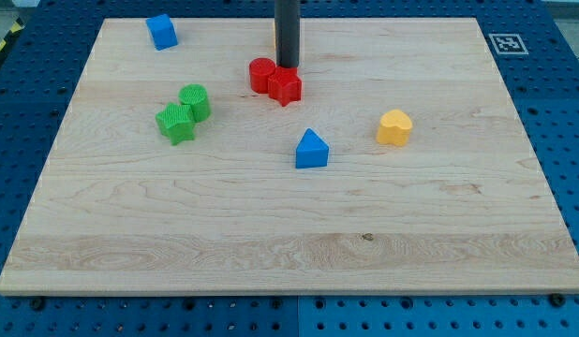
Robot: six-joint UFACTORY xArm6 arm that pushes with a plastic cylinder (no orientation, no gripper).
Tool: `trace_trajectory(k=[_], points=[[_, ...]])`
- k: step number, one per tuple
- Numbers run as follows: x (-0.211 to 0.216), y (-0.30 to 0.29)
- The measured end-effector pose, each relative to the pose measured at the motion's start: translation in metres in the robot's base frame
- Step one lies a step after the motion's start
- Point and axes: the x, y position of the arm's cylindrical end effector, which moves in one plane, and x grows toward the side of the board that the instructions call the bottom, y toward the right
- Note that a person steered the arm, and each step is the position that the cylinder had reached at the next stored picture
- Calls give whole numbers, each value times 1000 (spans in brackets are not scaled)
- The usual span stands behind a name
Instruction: Move the red blocks near to the blue triangle
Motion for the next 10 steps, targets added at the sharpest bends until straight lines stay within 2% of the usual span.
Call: trace_trajectory(k=[2,4,7,9,10], points=[[8,-38],[20,-35],[12,-35],[-7,-48],[26,-50]])
